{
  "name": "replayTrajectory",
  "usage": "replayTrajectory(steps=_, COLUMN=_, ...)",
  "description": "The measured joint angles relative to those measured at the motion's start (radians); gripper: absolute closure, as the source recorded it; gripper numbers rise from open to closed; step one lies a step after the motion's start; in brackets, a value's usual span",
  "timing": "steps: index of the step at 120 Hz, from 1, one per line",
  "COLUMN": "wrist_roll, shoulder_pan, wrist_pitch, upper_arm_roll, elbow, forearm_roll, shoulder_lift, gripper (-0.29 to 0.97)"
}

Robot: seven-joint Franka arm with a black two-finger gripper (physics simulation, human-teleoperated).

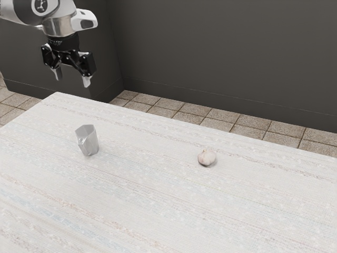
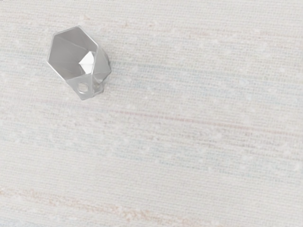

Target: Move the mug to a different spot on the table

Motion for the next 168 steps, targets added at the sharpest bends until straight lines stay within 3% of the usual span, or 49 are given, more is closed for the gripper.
replayTrajectory(steps=15, wrist_roll=0.0, shoulder_pan=0.007, wrist_pitch=0.017, upper_arm_roll=0.001, elbow=-0.031, forearm_roll=-0.003, shoulder_lift=-0.008, gripper=0.0)
replayTrajectory(steps=46, wrist_roll=-0.04, shoulder_pan=0.094, wrist_pitch=0.17, upper_arm_roll=0.014, elbow=-0.241, forearm_roll=-0.004, shoulder_lift=-0.052, gripper=0.0)
replayTrajectory(steps=90, wrist_roll=-0.184, shoulder_pan=0.168, wrist_pitch=0.366, upper_arm_roll=0.021, elbow=-0.512, forearm_roll=-0.047, shoulder_lift=0.002, gripper=0.0)
replayTrajectory(steps=137, wrist_roll=-0.108, shoulder_pan=0.235, wrist_pitch=0.606, upper_arm_roll=0.022, elbow=-0.519, forearm_roll=-0.045, shoulder_lift=0.163, gripper=0.0)
replayTrajectory(steps=168, wrist_roll=-0.001, shoulder_pan=0.23, wrist_pitch=0.701, upper_arm_roll=0.022, elbow=-0.426, forearm_roll=-0.072, shoulder_lift=0.307, gripper=0.0)
